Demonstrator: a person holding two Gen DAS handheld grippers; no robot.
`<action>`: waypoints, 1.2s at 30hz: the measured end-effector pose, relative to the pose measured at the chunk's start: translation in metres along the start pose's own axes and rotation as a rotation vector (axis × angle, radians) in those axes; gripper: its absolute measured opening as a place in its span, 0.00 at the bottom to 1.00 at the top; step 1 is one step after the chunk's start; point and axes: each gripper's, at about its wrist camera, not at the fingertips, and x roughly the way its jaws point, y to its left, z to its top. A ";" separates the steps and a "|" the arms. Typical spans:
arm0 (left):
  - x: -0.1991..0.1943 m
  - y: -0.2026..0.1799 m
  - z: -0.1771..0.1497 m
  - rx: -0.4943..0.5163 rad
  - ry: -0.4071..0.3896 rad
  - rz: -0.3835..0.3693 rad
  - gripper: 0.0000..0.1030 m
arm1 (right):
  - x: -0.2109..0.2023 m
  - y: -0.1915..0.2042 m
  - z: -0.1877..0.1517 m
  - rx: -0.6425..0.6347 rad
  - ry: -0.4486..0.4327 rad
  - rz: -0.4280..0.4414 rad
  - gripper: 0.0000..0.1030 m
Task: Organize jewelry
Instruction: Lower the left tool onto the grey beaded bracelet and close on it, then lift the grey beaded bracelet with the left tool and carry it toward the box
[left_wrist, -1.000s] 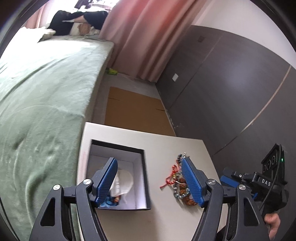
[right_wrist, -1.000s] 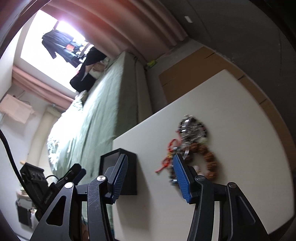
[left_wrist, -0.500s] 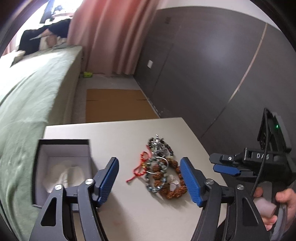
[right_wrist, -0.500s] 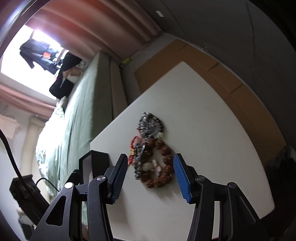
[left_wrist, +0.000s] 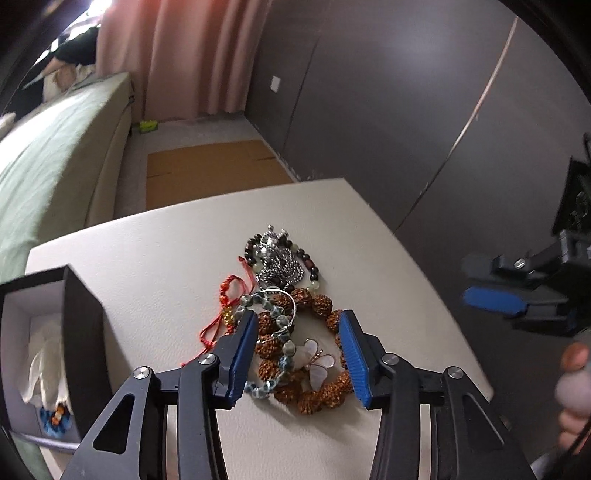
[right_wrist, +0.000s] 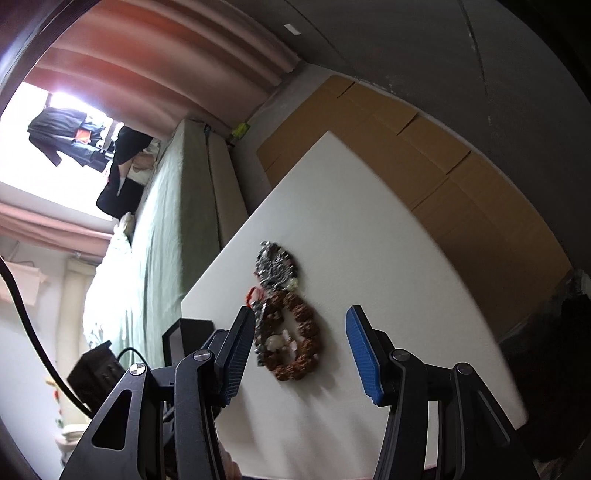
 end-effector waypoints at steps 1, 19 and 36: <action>0.007 -0.003 0.001 0.014 0.013 0.022 0.46 | -0.002 -0.003 0.001 0.006 -0.005 -0.008 0.51; 0.011 0.041 -0.004 -0.222 0.020 -0.068 0.08 | 0.004 -0.007 0.003 0.016 0.006 -0.025 0.51; 0.002 0.035 -0.003 -0.107 0.067 -0.002 0.04 | 0.021 0.009 -0.004 -0.030 0.038 -0.045 0.51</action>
